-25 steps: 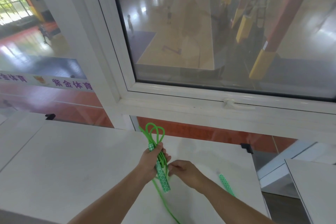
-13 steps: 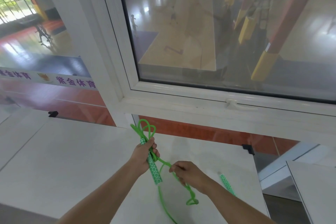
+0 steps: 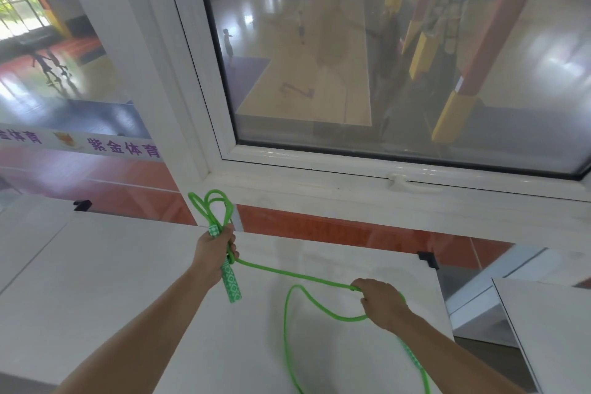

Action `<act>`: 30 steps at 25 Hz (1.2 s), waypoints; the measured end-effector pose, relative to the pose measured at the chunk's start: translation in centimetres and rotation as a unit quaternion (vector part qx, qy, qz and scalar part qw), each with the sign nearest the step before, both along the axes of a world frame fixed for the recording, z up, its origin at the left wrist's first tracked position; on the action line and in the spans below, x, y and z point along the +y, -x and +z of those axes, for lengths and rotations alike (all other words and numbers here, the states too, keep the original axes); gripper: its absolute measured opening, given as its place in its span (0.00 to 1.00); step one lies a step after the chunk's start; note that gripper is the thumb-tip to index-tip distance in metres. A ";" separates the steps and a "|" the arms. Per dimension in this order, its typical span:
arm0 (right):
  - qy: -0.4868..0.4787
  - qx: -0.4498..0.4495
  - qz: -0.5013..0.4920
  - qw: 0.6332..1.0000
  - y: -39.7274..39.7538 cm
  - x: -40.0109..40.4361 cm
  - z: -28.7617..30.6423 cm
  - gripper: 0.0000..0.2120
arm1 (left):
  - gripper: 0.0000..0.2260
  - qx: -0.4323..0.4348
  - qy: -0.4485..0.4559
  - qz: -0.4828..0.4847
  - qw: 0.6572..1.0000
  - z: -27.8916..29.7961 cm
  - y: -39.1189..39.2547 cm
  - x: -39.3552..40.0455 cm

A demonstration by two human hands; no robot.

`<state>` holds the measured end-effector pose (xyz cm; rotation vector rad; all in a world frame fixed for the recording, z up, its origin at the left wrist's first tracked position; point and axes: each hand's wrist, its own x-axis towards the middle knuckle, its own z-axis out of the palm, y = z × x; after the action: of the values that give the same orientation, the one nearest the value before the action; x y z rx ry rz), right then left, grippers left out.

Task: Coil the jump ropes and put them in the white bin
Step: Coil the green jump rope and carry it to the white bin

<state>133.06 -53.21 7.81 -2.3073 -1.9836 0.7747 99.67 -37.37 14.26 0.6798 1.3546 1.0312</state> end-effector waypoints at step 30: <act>0.022 0.181 -0.246 0.952 1.1 2.0 -1.7 0.12 | 0.10 0.033 -0.029 0.247 0.968 0.4 19.5 -3.9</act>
<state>131.92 -51.24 6.11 -2.3148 -1.1853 1.0904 80.16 -41.31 14.64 0.4268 1.6007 1.4561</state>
